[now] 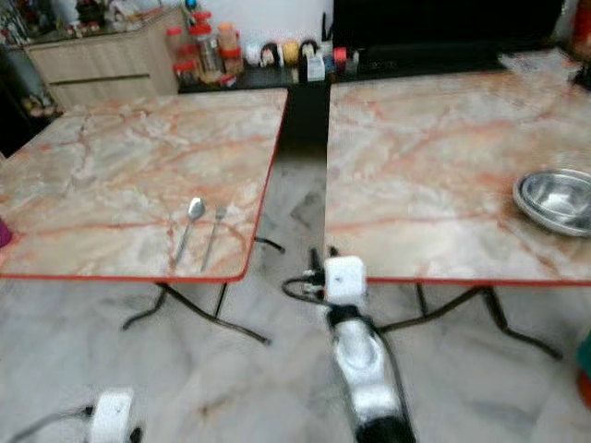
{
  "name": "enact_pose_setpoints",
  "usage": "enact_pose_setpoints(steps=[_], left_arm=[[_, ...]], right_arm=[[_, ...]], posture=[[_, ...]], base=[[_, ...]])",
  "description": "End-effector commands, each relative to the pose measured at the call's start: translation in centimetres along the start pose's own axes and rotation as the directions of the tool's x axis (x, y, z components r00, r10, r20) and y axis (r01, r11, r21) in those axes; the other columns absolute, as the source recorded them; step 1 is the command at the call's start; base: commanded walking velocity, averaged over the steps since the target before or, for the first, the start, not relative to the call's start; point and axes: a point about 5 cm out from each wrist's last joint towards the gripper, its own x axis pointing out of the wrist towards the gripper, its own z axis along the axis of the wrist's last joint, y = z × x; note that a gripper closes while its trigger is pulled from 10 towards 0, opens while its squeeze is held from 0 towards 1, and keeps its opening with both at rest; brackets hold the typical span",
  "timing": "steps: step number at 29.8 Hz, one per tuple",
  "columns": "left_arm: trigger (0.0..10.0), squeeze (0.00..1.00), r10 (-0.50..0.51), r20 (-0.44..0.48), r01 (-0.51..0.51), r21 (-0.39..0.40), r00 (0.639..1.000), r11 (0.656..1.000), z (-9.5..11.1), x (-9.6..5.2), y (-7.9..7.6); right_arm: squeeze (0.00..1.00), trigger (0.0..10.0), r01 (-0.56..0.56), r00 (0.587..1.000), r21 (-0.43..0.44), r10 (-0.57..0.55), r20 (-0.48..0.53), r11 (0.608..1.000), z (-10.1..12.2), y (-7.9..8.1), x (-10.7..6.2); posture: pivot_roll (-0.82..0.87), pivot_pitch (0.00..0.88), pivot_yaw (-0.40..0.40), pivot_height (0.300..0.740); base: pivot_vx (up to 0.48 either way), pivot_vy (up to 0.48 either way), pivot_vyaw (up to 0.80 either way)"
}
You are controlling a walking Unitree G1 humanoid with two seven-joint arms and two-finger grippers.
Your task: Setting the table
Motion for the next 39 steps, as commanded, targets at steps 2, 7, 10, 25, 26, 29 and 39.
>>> enact_pose_setpoints(steps=[2, 7, 10, 25, 26, 29, 39], left_arm=[[10.0, 0.0, 0.031, 0.009, -0.031, -0.004, 0.999, 1.0, 0.3, 0.1, 0.9], [10.0, 0.0, 0.033, 0.01, -0.033, -0.012, 0.999, 0.999, 0.3, 0.1, 0.8], [10.0, 0.0, 0.034, 0.01, -0.034, -0.016, 0.999, 0.999, 0.4, 0.1, 0.8], [10.0, 0.0, 0.028, 0.021, -0.028, 0.001, 0.999, 1.0, 1.2, 0.4, 0.8], [10.0, 0.0, 0.025, 0.018, -0.025, 0.008, 1.0, 1.0, 1.1, 0.4, 0.7], [10.0, 0.0, 0.003, 0.007, -0.003, 0.004, 1.0, 1.0, 1.0, 0.4, 0.3], [10.0, 0.0, -0.01, 0.006, 0.01, -0.003, 1.0, 1.0, 0.9, 0.3, 0.0]], right_arm=[[0.0, 10.0, -0.022, 0.999, 0.026, 0.023, -0.042, 0.999, -0.9, 0.8, -0.1], [0.0, 10.0, 0.004, 0.978, 0.023, 0.001, -0.207, 1.0, -4.1, -1.0, -1.1], [0.0, 10.0, 0.035, 0.963, 0.037, -0.024, -0.269, 0.999, -5.2, -1.8, -1.7], [0.0, 10.0, 0.155, 0.777, 0.054, -0.088, -0.624, 0.987, -11.5, -3.3, -7.2], [0.0, 10.0, 0.158, 0.763, 0.05, -0.089, -0.64, 0.986, -11.7, -3.3, -7.6], [0.0, 10.0, 0.153, 0.721, 0.037, -0.086, -0.687, 0.988, -12.6, -3.2, -8.8], [0.0, 10.0, 0.161, 0.68, 0.053, -0.072, -0.73, 0.986, -13.3, -2.6, -9.7]], posture=[[0.02, 0.031, 0.092, 0.74], [0.02, 0.039, 0.092, 0.74], [0.02, 0.037, 0.091, 0.74], [0.03, 0.02, 0.112, 0.74], [0.03, 0.018, 0.113, 0.74], [0.03, 0.015, 0.107, 0.74], [0.04, 0.0, 0.098, 0.74]], base=[[0.0, 0.407, 0.0], [0.0, 0.408, 0.0], [0.0, 0.409, 0.0], [0.0, 0.346, 0.0], [0.0, 0.0, 0.0], [0.0, 0.0, 0.0], [0.094, 0.0, 0.0]])
